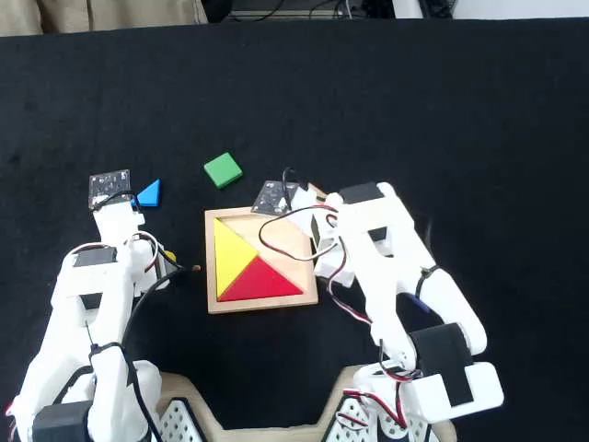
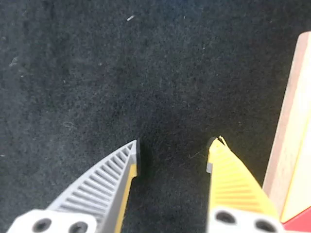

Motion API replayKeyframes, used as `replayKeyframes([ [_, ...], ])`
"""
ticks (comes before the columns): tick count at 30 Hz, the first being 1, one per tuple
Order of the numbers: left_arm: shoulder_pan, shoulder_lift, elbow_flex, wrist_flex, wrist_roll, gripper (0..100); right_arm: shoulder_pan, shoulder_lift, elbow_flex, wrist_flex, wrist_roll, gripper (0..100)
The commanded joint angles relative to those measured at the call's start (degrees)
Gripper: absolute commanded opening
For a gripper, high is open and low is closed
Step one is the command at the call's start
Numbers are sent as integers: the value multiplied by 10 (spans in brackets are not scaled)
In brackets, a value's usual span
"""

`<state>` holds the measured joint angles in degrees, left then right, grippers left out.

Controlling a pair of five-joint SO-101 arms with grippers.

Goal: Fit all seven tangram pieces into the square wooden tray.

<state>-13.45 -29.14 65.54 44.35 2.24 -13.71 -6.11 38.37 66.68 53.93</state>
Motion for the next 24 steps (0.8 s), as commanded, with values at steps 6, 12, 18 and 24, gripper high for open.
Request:
replayKeyframes([
  [6, 7, -13, -1, -4, 3, 234, 2, -15, 0, -9, 10, 219],
  [12, 5, -13, -1, -4, 3, 234, 2, 18, -1, -31, 10, 219],
  [18, 5, -13, -1, -4, 3, 234, 2, 65, -1, -47, 6, 218],
  [24, 5, -12, -1, -4, 3, 234, 2, 66, 25, -88, 8, 169],
])
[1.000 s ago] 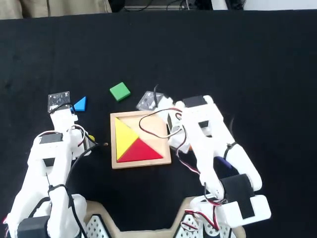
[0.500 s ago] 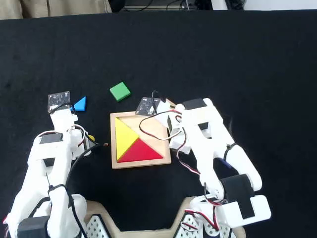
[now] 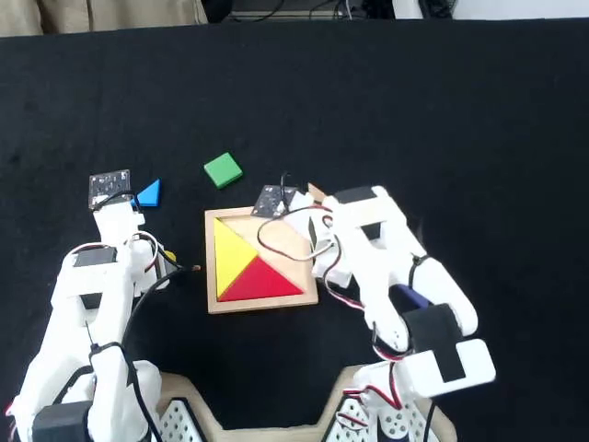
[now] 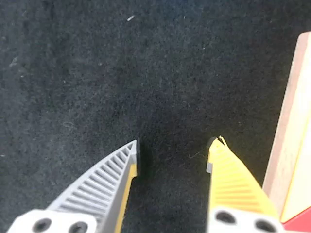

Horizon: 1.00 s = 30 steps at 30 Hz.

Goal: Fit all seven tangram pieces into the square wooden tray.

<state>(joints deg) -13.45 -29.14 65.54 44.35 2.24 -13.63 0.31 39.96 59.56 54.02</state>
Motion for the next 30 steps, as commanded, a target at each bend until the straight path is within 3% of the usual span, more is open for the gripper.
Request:
replayKeyframes([
  [1, 5, -12, -1, -4, 3, 234, 1, 2, 12, -20, 7, 145],
  [5, 5, -12, -1, -4, 3, 234, 3, 0, 11, -23, 5, 77],
  [13, 5, -12, -1, -5, 3, 234, 25, 0, -40, 15, -19, 172],
  [19, 5, -12, -1, -5, 3, 234, 36, 0, -44, 13, -22, 8],
  [23, 5, -12, -1, -4, 3, 234, 72, 0, -45, 13, -25, 23],
  [30, 7, -12, -1, -4, 3, 234, 162, 0, -60, -75, -194, 12],
])
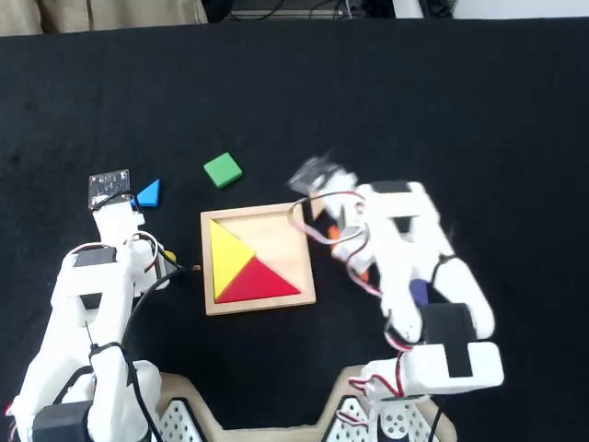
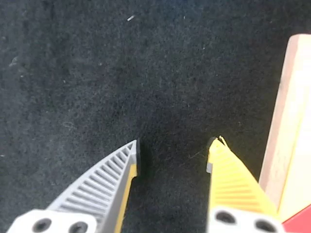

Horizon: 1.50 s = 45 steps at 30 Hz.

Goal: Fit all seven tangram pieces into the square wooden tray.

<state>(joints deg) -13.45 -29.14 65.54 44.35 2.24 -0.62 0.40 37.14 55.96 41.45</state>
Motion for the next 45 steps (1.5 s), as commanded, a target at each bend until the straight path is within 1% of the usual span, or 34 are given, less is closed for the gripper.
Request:
replayKeyframes([
  [1, 8, -12, -1, -4, 3, 234, 33, 0, -31, -51, -93, 12],
  [6, 7, -12, -1, -4, 3, 234, 22, 0, -39, -84, -217, 12],
  [8, 6, -12, -1, -4, 3, 234, 19, 2, -48, -87, -239, 15],
  [12, 5, -12, -1, -4, 3, 234, 22, 0, -56, -82, -243, 26],
  [14, 5, -12, -1, -4, 3, 234, 23, 0, -58, -64, -242, 94],
  [18, 7, -12, -1, -4, 3, 234, 19, 0, -58, -47, -242, 289],
  [20, 7, -12, -1, -4, 3, 234, 19, 0, -58, -47, -229, 319],
  [23, 7, -12, -1, -4, 3, 234, 17, -3, -61, -47, -194, 285],
  [27, 9, -12, -1, -4, 3, 234, -11, -37, -78, -8, -164, 227],
  [30, 9, -12, -1, -4, 3, 234, -37, -53, -78, -3, -146, 195],
  [36, 9, -12, -1, -3, 3, 234, -38, -7, -102, -4, -148, 191],
  [41, 9, -12, -1, -3, 3, 234, -20, 67, -137, 2, -147, 191],
  [45, 8, -12, -1, -3, 3, 234, -10, 85, -145, 0, -146, 191],
])
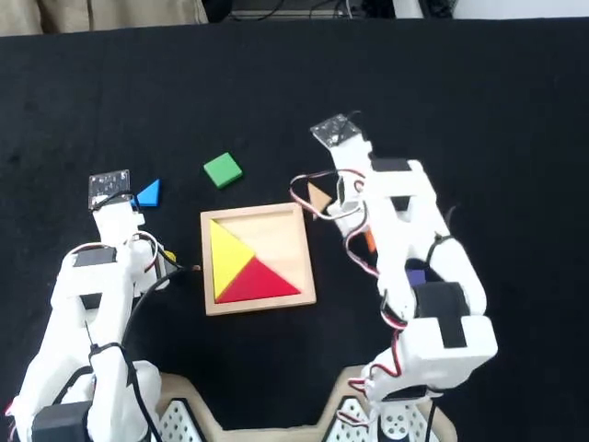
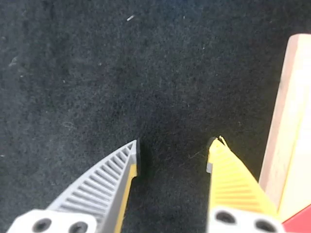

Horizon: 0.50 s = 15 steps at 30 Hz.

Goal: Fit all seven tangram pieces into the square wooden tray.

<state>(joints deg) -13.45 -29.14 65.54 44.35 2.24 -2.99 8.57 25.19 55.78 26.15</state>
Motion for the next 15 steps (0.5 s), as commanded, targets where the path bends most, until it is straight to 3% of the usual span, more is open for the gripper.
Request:
replayKeyframes([
  [1, 8, -12, -1, -3, 3, 234, 14, 3, -26, 2, 7, 191],
  [15, 8, -12, -1, -3, 3, 234, 14, 7, -22, 3, 34, 191],
])
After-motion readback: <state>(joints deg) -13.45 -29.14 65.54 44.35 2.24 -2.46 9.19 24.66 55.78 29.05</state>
